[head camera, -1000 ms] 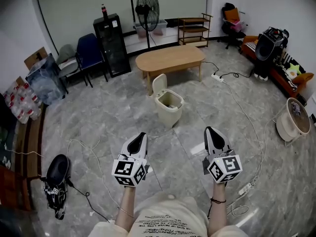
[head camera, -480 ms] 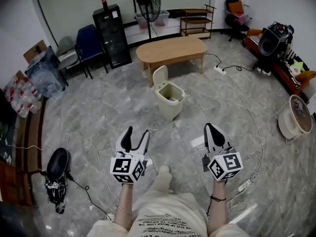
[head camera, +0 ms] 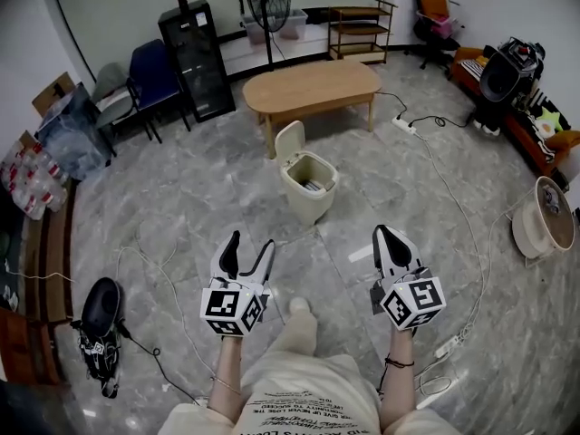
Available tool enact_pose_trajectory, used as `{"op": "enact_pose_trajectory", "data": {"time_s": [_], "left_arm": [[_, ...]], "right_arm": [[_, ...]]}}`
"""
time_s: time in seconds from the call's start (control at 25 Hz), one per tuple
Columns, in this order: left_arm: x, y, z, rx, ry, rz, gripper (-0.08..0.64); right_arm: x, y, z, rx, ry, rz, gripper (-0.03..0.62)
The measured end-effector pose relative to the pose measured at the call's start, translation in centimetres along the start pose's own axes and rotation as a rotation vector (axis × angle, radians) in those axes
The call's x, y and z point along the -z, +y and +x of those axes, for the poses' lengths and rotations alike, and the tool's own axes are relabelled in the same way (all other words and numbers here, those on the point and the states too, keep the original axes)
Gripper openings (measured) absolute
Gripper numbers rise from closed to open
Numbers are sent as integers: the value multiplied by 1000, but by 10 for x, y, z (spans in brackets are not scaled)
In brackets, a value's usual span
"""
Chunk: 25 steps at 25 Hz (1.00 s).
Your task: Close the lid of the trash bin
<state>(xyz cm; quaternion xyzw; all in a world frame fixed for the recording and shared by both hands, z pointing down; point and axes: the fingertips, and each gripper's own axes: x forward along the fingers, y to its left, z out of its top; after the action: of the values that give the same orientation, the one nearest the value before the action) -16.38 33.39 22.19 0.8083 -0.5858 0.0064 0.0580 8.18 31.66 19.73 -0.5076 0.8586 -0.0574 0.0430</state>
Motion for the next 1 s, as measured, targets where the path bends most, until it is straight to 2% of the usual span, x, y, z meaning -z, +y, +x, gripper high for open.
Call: {"op": "enact_pose_trajectory", "data": {"time_s": [0.2,0.32,0.68,1.0], "left_arm": [[1,17,49,17,36,7,301],[1,34,77,18,47,-19,300],[7,84,150,-6,79,-48,299],[12,99,194,16,104,-38,299]], "right_arm": [[2,-23,54,4,26,14,5],[3,-35,87,2,40,23,5],[10,-66,179,-15,59,64,5],[10,-84,215,-8,28,109,5]]}}
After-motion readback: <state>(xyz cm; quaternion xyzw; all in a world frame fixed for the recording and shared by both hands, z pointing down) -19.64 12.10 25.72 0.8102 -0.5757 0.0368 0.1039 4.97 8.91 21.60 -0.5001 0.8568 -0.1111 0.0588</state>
